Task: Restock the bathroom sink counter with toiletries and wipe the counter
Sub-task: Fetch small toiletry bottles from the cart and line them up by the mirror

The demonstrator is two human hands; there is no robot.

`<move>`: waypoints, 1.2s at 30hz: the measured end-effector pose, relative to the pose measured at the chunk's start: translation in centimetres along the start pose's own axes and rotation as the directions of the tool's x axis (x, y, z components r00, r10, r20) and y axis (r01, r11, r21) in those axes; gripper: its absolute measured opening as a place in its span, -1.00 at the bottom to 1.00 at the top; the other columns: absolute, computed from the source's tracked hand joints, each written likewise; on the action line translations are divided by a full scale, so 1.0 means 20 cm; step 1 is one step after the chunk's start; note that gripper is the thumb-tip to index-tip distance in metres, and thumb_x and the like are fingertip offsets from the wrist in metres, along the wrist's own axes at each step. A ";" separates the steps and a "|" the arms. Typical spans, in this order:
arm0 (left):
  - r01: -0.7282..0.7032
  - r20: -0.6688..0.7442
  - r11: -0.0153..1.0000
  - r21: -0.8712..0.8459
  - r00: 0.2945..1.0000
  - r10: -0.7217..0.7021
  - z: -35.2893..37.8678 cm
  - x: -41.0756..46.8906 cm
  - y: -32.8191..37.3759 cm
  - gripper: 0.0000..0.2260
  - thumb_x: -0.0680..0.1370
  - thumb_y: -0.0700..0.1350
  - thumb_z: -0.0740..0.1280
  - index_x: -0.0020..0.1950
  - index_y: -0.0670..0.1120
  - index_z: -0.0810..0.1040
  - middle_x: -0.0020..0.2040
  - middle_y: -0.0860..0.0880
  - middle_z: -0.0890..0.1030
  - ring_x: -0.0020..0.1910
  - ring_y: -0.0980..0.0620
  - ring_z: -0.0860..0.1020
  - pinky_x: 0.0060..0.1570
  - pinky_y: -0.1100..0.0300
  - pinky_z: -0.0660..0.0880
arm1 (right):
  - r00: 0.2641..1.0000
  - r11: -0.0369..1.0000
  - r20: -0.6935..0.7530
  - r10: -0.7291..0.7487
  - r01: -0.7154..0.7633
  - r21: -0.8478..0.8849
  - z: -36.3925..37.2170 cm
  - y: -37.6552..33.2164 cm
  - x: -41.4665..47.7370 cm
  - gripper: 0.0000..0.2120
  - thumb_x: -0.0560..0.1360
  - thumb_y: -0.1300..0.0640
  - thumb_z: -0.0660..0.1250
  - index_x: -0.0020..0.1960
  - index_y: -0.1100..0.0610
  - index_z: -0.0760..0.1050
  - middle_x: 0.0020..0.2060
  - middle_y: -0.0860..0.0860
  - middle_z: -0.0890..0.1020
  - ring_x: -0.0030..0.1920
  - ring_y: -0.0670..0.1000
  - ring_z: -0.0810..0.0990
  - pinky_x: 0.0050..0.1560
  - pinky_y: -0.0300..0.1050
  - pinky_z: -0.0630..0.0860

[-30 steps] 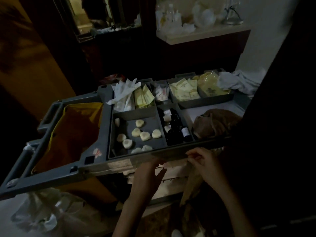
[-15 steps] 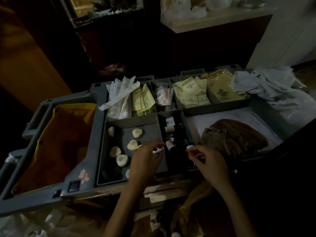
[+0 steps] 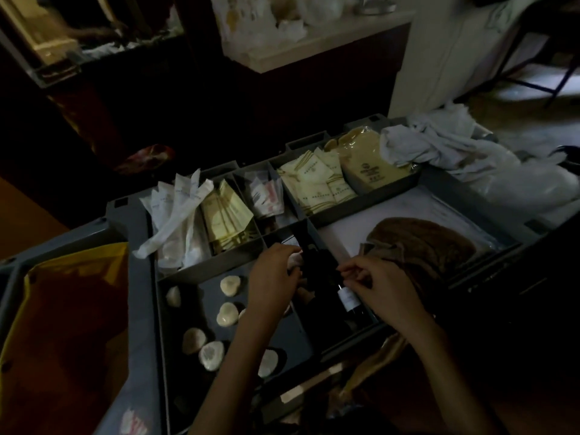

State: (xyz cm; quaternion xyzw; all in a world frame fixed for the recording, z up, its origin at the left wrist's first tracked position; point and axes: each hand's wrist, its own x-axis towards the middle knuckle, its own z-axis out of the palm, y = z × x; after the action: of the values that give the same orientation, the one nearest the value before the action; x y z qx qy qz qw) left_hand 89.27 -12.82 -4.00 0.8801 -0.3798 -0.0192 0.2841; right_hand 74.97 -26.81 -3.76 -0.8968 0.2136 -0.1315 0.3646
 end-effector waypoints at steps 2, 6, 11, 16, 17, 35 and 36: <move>-0.002 0.049 0.999 0.053 0.999 -0.001 0.01 0.05 -0.02 -0.73 0.50 -0.25 0.32 0.18 -0.07 0.60 0.13 -0.07 0.58 0.10 -0.08 0.53 -0.07 0.13 0.47 | 1.000 1.000 0.000 0.009 -0.009 -0.001 0.01 0.00 0.00 -0.81 0.48 0.20 0.39 0.05 -0.02 0.60 -0.11 -0.13 0.62 -0.13 -0.21 0.52 -0.11 -0.55 0.35; -0.042 0.192 0.986 0.159 0.981 0.011 0.06 0.11 -0.02 -0.69 0.51 -0.23 0.30 0.23 -0.04 0.59 0.13 -0.12 0.55 0.11 -0.12 0.52 -0.05 0.07 0.48 | 1.000 0.998 0.003 0.002 -0.002 -0.068 0.04 -0.03 0.02 -0.80 0.49 0.17 0.38 0.10 -0.01 0.59 -0.07 -0.10 0.61 -0.07 -0.13 0.53 -0.09 -0.40 0.39; -0.038 0.211 0.981 0.192 0.978 -0.003 0.09 0.15 -0.05 -0.64 0.52 -0.22 0.29 0.31 -0.01 0.52 0.16 -0.10 0.53 0.12 -0.09 0.51 -0.05 0.09 0.47 | 0.996 0.971 0.059 -0.068 0.080 -0.225 0.11 -0.09 0.05 -0.72 0.48 0.14 0.39 0.18 -0.03 0.56 0.03 -0.08 0.61 0.12 -0.04 0.50 0.04 -0.16 0.44; -0.073 0.298 0.969 0.237 0.954 -0.001 0.10 0.19 -0.06 -0.80 0.51 -0.16 0.27 0.09 -0.05 0.60 0.02 -0.11 0.61 -0.02 -0.10 0.57 -0.21 0.17 0.38 | 0.969 0.860 0.225 -0.098 0.196 -0.471 0.22 -0.11 0.12 -0.67 0.53 0.18 0.22 0.29 0.05 0.46 0.15 -0.01 0.58 0.23 0.07 0.43 0.22 -0.10 0.18; -0.075 0.306 0.969 0.235 0.952 0.000 0.10 0.20 -0.07 -0.82 0.51 -0.17 0.27 0.07 -0.06 0.60 0.01 -0.11 0.61 -0.02 -0.10 0.58 -0.22 0.16 0.37 | 0.967 0.841 0.238 -0.085 0.198 -0.504 0.23 -0.10 0.12 -0.68 0.53 0.18 0.20 0.27 0.07 0.46 0.15 0.00 0.57 0.23 0.08 0.43 0.23 -0.10 0.15; 0.221 -0.035 0.778 -0.588 0.954 -0.298 -0.10 -0.06 -0.26 -0.65 0.47 -0.19 0.46 0.24 -0.15 0.56 -0.16 -0.01 0.63 -0.15 0.12 0.62 -0.17 0.34 0.58 | 0.937 0.713 0.348 -0.030 0.264 -0.650 0.32 -0.09 0.27 -0.70 0.59 -0.01 0.17 0.28 0.05 0.38 0.21 0.09 0.53 0.23 0.13 0.43 0.33 -0.01 0.08; 0.225 -0.033 0.773 -0.594 0.953 -0.302 -0.10 -0.06 -0.26 -0.65 0.47 -0.18 0.46 0.24 -0.16 0.56 -0.15 -0.01 0.63 -0.13 0.10 0.62 -0.15 0.31 0.59 | 0.936 0.716 0.349 -0.040 0.271 -0.644 0.32 -0.08 0.28 -0.71 0.58 -0.02 0.19 0.27 0.04 0.40 0.20 0.08 0.54 0.22 0.13 0.44 0.35 -0.01 0.07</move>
State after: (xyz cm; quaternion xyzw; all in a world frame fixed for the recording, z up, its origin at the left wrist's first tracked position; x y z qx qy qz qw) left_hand 92.41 -8.08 -5.18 0.7942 -0.2094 -0.1187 0.5580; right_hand 82.80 -24.64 -6.62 -0.9913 0.1098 0.0684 0.0257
